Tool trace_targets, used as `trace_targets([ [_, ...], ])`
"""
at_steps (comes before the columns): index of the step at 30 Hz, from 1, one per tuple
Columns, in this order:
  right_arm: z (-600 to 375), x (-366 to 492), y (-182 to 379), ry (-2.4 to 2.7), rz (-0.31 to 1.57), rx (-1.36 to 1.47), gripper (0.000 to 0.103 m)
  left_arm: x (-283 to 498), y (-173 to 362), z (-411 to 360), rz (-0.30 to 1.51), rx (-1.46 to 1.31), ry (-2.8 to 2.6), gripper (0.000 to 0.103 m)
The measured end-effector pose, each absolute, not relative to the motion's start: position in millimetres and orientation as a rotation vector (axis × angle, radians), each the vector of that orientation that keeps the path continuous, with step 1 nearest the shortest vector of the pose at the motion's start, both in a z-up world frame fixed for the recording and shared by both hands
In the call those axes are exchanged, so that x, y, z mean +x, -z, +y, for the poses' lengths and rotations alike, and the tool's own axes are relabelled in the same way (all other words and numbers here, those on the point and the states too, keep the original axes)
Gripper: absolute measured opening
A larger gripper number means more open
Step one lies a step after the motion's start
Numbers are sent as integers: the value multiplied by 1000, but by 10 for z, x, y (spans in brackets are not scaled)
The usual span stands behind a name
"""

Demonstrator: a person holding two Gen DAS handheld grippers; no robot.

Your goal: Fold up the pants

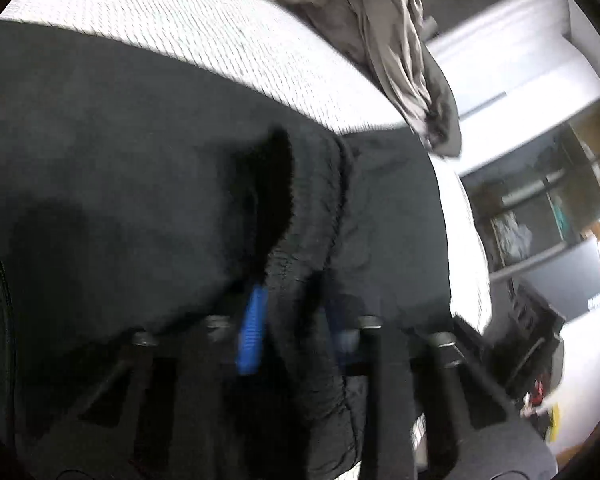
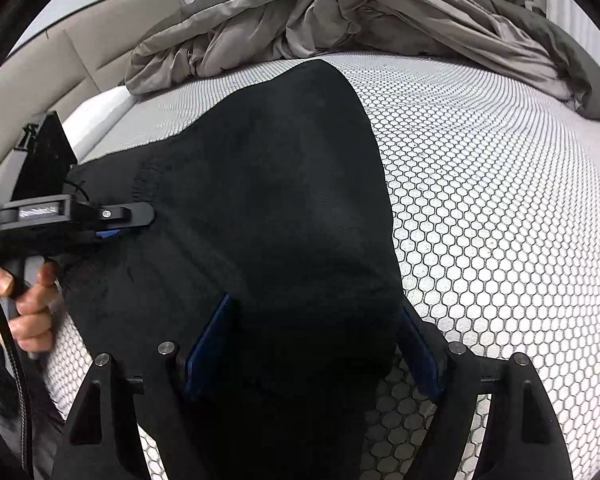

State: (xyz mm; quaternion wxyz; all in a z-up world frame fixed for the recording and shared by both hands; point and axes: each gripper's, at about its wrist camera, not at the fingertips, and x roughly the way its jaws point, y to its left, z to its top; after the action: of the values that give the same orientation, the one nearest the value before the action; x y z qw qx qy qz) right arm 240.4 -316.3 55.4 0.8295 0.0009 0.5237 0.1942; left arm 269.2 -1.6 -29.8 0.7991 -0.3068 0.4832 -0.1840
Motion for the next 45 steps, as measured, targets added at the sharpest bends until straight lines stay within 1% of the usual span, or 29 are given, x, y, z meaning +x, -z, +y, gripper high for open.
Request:
trace_targets([
  [2, -3115, 2462, -554, -408, 1112, 25, 81, 2669, 160, 94, 988, -674, 394, 7],
  [5, -2986, 2516, -628, -428, 1096, 33, 81, 2600, -56, 374, 905, -642, 329, 6],
  [8, -2862, 2508, -682, -457, 1082, 24, 81, 2549, -169, 759, 865, -635, 254, 6],
  [13, -2668, 2563, -579, -459, 1125, -24, 82, 2481, 4, 1112, 926, -589, 147, 7],
  [16, -2713, 2524, -595, -468, 1140, -20, 82, 2480, 97, 1085, 978, -521, 100, 19],
  [20, -2918, 2389, -618, -495, 1184, 11, 82, 2358, -63, 1023, 917, -410, 15, 20],
  [21, -2977, 2338, -602, -506, 1199, 25, 82, 2310, -140, 1006, 887, -373, -12, 22],
  [23, -3046, 2246, -600, -523, 1203, 33, 82, 2228, -276, 958, 836, -338, -29, 30],
  [24, -3073, 2178, -607, -531, 1203, 29, 82, 2195, -341, 908, 814, -328, -27, 32],
  [25, -3085, 2115, -612, -535, 1206, 20, 82, 2209, -412, 799, 803, -316, -20, 37],
  [26, -3084, 2063, -619, -534, 1205, 10, 82, 2204, -442, 738, 800, -300, -12, 46],
  [27, -3079, 1990, -641, -535, 1200, 5, 82, 2225, -476, 618, 803, -272, 7, 51],
  [28, -3053, 1952, -661, -548, 1199, 16, 79, 2257, -501, 494, 808, -251, 37, 58],
  [29, -3070, 1903, -682, -566, 1197, 40, 77, 2282, -513, 336, 819, -233, 85, 62],
  [33, -2989, 1879, -718, -602, 1185, 130, 75, 2420, -453, -383, 895, -198, 307, 64],
  [35, -2953, 1918, -670, -610, 1199, 157, 72, 2495, -358, -745, 936, -183, 387, 64],
  [37, -3011, 1964, -635, -594, 1210, 213, 66, 2517, -273, -987, 976, -168, 416, 64],
  [38, -3055, 1989, -626, -594, 1214, 252, 65, 2561, -197, -1133, 1017, -135, 425, 65],
  [41, -3249, 2046, -586, -558, 1212, 358, 50, 2651, -26, -1332, 1084, -66, 377, 65],
  [43, -3307, 2061, -526, -528, 1222, 368, 26, 2675, 4, -1358, 1083, -82, 351, 65],
  [44, -3339, 2064, -499, -536, 1223, 387, 22, 2682, -2, -1369, 1081, -86, 343, 65],
  [45, -3357, 2062, -484, -554, 1223, 397, 14, 2679, -5, -1382, 1077, -89, 339, 65],
])
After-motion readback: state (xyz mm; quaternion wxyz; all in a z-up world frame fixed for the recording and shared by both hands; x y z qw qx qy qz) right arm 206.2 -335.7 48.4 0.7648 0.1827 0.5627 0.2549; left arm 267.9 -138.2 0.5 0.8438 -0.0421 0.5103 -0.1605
